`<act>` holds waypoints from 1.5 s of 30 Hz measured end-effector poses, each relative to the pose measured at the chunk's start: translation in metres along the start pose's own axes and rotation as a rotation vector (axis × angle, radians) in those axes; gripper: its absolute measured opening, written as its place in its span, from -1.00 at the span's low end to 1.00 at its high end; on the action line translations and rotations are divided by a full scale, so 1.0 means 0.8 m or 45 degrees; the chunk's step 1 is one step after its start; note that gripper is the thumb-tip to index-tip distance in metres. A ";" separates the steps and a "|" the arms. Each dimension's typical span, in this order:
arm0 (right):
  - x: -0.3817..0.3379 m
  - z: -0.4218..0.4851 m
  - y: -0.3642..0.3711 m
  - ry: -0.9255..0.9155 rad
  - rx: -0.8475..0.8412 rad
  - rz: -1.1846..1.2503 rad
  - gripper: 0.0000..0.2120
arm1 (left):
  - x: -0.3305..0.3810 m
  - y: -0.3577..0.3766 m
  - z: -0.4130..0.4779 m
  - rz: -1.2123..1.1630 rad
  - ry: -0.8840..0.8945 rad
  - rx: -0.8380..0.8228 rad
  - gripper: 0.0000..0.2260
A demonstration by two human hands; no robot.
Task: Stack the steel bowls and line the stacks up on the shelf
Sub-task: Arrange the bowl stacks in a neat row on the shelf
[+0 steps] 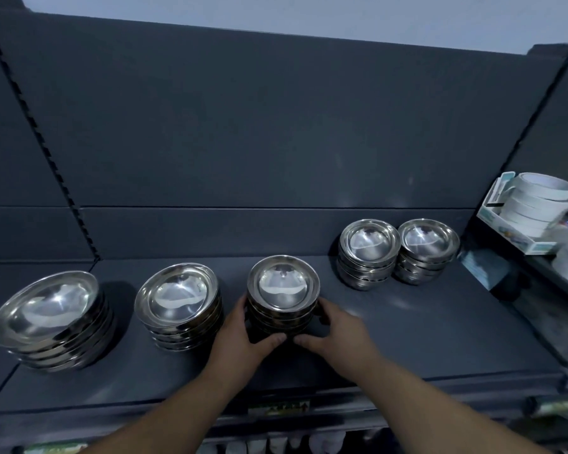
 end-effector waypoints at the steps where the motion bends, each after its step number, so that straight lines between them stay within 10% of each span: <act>1: 0.000 -0.004 0.000 0.002 -0.007 -0.020 -0.23 | 0.000 0.000 -0.003 0.034 0.008 -0.001 -0.18; 15: 0.054 -0.092 -0.050 0.025 -0.184 -0.292 -0.35 | 0.023 0.023 -0.081 0.682 -0.032 -0.035 -0.42; 32: 0.297 -0.288 -0.250 0.285 -0.172 -0.312 -0.30 | 0.114 0.287 -0.198 0.898 0.144 -0.198 -0.29; 45: 0.293 -0.160 -0.281 0.267 -0.023 -0.278 -0.32 | 0.167 0.335 -0.050 0.811 0.239 -0.177 -0.39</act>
Point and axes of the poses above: each hand's wrist, its own z-axis towards the middle knuckle, its own y-axis out of the palm, x = y × z, the point moved 4 cm from there along z, towards the middle knuckle, and after that the axes turned 4 degrees about -y, right-handed, at the moved point
